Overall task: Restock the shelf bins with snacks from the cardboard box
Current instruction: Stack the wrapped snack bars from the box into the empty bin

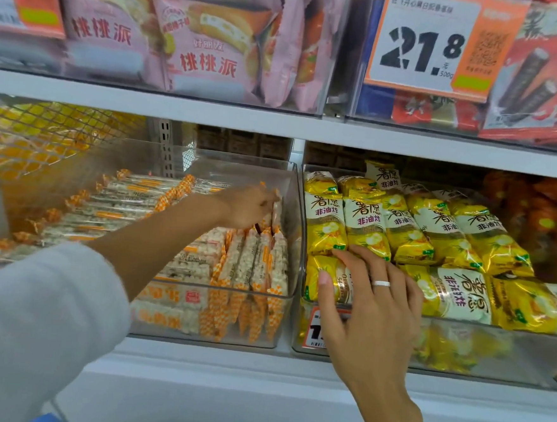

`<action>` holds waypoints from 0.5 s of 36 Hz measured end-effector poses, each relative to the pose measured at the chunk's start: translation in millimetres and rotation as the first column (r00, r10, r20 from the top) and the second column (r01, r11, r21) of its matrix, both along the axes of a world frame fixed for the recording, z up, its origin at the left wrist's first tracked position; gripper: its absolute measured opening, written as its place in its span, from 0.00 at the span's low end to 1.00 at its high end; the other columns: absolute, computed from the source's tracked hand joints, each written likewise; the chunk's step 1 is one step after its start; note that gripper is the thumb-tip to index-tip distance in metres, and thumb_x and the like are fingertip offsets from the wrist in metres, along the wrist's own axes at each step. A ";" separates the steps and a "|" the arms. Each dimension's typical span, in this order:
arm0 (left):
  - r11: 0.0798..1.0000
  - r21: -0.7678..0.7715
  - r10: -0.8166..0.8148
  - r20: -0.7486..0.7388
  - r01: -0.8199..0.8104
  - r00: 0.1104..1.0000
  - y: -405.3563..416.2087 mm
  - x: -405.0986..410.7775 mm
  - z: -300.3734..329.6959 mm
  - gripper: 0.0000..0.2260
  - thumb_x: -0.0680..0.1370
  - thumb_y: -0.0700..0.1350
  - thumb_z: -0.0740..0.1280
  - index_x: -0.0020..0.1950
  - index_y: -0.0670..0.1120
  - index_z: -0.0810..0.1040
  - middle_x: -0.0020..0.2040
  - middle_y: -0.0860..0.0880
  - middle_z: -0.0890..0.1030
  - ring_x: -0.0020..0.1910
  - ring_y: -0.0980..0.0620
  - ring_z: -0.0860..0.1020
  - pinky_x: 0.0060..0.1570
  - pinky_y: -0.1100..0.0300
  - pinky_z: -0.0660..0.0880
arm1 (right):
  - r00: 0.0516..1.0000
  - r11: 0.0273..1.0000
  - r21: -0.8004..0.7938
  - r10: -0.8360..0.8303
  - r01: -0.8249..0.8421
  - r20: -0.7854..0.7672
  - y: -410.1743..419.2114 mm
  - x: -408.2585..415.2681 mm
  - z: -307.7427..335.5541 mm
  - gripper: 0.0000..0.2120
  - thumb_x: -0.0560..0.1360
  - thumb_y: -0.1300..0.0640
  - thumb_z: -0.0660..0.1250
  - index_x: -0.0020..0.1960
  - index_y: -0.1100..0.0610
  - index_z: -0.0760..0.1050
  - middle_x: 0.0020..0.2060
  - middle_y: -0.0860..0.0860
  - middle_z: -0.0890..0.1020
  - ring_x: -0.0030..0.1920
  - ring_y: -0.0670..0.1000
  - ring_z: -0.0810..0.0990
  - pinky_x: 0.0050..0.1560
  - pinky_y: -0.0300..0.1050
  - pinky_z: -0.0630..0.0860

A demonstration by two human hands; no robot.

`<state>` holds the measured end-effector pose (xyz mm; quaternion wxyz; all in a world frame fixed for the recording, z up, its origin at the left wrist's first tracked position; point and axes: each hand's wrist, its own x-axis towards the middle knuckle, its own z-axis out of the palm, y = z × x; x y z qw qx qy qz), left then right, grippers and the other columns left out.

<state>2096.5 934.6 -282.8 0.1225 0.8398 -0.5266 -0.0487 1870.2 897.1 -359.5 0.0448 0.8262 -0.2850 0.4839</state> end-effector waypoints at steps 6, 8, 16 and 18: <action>0.968 -0.173 0.199 0.069 -0.184 0.978 46.2 -1.0 -12.8 0.21 0.83 0.42 0.53 0.76 0.45 0.61 0.73 0.41 0.67 0.66 0.41 0.71 0.61 0.53 0.68 | 0.997 0.999 0.033 0.038 -0.035 -0.069 3.8 -8.5 5.3 0.20 0.80 0.43 0.54 0.60 0.53 0.78 0.58 0.49 0.79 0.58 0.52 0.75 0.61 0.48 0.65; 0.971 -0.083 0.228 0.028 -0.226 0.973 63.9 4.4 -20.3 0.21 0.84 0.44 0.51 0.77 0.43 0.60 0.75 0.40 0.64 0.71 0.41 0.66 0.68 0.52 0.64 | 0.992 0.998 0.046 0.057 -0.052 -0.112 4.7 -12.3 7.0 0.21 0.80 0.43 0.54 0.61 0.53 0.77 0.59 0.50 0.78 0.60 0.52 0.74 0.62 0.49 0.65; 0.979 0.040 0.198 0.067 -0.201 0.978 94.7 6.7 -15.6 0.21 0.85 0.48 0.47 0.78 0.49 0.55 0.78 0.49 0.55 0.78 0.50 0.51 0.75 0.53 0.51 | 0.975 0.995 0.085 0.071 -0.054 -0.211 3.0 -16.6 12.6 0.24 0.79 0.42 0.51 0.63 0.54 0.76 0.59 0.50 0.79 0.60 0.54 0.75 0.62 0.51 0.66; 0.991 0.023 0.133 0.012 -0.133 0.991 88.3 -1.0 -9.0 0.21 0.85 0.47 0.48 0.79 0.48 0.54 0.79 0.49 0.53 0.78 0.50 0.50 0.74 0.58 0.49 | 0.973 0.995 0.084 0.062 -0.044 -0.223 1.9 -15.8 13.6 0.24 0.79 0.42 0.51 0.63 0.54 0.77 0.59 0.50 0.79 0.59 0.54 0.75 0.61 0.52 0.68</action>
